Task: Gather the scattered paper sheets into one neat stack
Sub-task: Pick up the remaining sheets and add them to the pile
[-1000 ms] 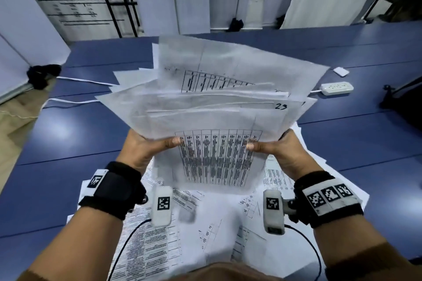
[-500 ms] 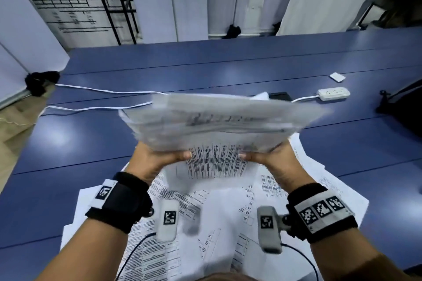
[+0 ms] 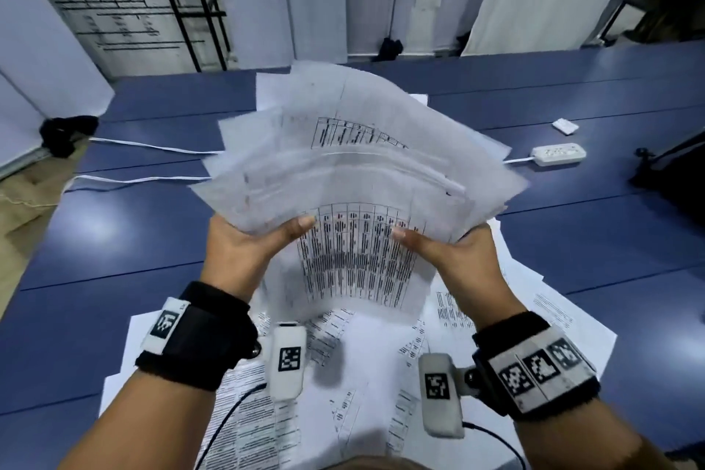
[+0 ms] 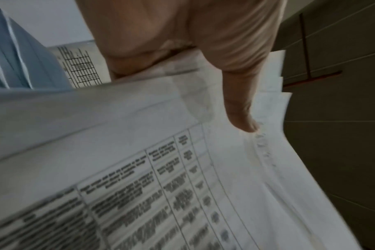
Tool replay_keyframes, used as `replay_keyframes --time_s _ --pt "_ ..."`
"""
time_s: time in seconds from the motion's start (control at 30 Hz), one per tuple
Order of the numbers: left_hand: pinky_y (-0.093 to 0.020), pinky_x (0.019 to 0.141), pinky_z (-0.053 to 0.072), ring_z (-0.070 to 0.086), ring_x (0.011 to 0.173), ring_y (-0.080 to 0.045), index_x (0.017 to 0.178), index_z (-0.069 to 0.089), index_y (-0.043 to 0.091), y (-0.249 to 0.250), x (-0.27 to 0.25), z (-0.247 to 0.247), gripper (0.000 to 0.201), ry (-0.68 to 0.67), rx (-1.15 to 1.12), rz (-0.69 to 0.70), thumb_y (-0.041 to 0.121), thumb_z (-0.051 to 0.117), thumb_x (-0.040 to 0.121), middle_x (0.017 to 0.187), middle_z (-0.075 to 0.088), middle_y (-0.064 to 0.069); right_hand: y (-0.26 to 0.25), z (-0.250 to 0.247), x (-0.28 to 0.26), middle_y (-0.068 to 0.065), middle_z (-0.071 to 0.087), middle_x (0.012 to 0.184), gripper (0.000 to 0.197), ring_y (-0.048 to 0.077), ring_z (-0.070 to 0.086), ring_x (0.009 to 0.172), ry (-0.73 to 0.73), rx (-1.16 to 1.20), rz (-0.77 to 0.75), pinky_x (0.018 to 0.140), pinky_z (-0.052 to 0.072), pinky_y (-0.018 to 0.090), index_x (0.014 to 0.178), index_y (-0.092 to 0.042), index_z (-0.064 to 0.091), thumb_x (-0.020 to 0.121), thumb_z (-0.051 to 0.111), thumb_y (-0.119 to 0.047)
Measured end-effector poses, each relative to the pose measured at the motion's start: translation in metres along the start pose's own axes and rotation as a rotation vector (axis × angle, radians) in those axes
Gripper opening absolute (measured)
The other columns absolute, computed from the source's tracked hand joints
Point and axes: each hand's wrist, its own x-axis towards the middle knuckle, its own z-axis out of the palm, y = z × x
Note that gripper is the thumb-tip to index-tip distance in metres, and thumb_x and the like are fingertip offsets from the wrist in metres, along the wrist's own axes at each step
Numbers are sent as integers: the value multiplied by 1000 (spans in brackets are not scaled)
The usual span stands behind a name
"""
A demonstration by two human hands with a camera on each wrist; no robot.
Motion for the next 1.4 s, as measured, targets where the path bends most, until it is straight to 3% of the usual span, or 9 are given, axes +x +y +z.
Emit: replay_keyframes --time_s 0.27,0.5,0.63,0.77,0.83,1.0,1.1,1.23,1.4 --pt "-25 79 55 71 92 -11 91 71 18 6 8 16 49 -90 16 29 7 91 49 94 76 7 1 14 15 6 76 95 49 21 73 89 63 56 75 83 57 34 107 1 65 62 86 2" --pt "-18 69 53 69 74 -1 88 66 7 0 13 -2 32 -3 -5 52 5 82 59 76 74 14 1 -1 15 4 77 90 18 21 74 86 41 70 -8 80 59 30 79 -15 76 68 82 -2" --pt "-28 78 56 71 89 -14 101 62 12 -51 17 -25 82 8 -52 -177 36 97 31 93 76 -1 31 -26 20 -10 67 60 38 2 62 52 -87 -151 214 60 53 24 70 -11 60 54 90 -28" --pt "-33 80 58 72 89 -23 97 64 8 -64 15 -16 71 -129 137 -235 31 98 39 93 75 -7 38 -22 27 -3 76 100 67 11 71 97 -175 -94 266 93 54 33 114 -9 60 56 94 -16" --pt "-32 82 57 72 89 -21 94 67 10 -55 16 -3 59 -154 154 -160 23 97 45 91 76 -6 30 -12 30 0 76 98 55 14 72 96 -167 -27 218 89 56 30 110 -7 63 61 86 1" --pt "-25 77 56 72 89 -16 93 70 10 -34 25 -12 72 -94 -12 -159 38 96 32 91 76 -2 31 -25 36 8 75 88 37 24 72 87 -109 15 219 91 55 44 85 -7 72 52 89 -10" --pt "-20 68 56 72 75 -11 76 70 9 -33 21 -9 51 -151 54 -185 26 94 35 75 75 0 37 -24 30 12 75 97 49 26 72 95 -164 5 282 90 55 41 102 1 68 56 84 -4" --pt "-30 81 57 70 98 -24 104 67 1 -22 19 9 50 -45 -3 -108 -5 84 58 101 74 -10 21 -6 32 13 75 98 46 25 73 93 -105 79 212 83 59 32 103 1 66 59 80 8" --pt "-27 76 56 71 87 -17 97 67 6 -5 32 -3 44 -46 -29 23 -3 81 56 91 76 0 -2 -8 39 -1 77 85 40 14 73 87 -59 124 68 81 57 24 93 -7 64 59 80 10"
